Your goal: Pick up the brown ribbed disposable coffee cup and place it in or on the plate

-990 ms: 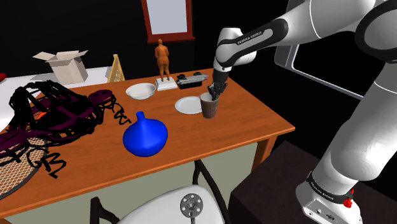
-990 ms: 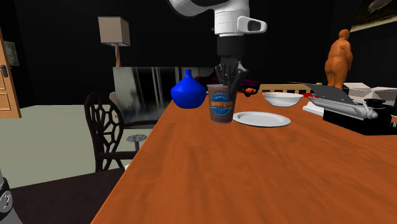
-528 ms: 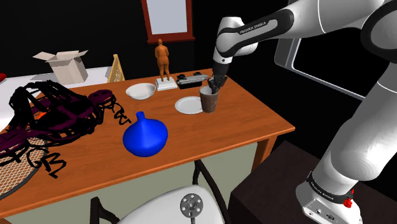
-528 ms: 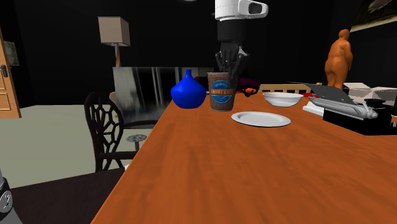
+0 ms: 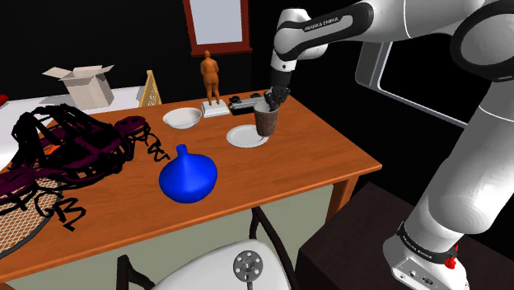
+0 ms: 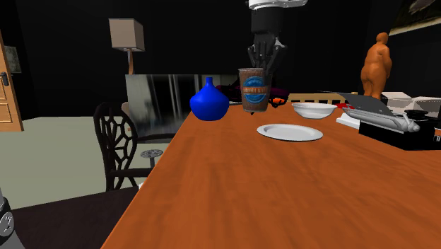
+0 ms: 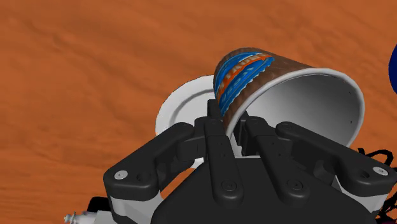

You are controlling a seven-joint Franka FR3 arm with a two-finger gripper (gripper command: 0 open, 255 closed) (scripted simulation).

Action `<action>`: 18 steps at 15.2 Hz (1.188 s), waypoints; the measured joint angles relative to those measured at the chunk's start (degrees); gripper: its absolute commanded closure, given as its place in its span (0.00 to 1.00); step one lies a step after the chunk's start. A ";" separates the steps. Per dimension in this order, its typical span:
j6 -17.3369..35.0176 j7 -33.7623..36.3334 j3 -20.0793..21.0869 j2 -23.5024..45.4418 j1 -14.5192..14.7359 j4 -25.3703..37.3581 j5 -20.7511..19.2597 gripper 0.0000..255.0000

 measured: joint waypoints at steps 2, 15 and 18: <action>-2.14 -0.12 -0.16 4.21 -0.20 6.31 0.09 1.00; -12.84 0.15 -0.27 27.56 -1.42 40.26 0.66 1.00; -10.63 -0.04 -0.25 27.41 -1.29 37.91 0.70 1.00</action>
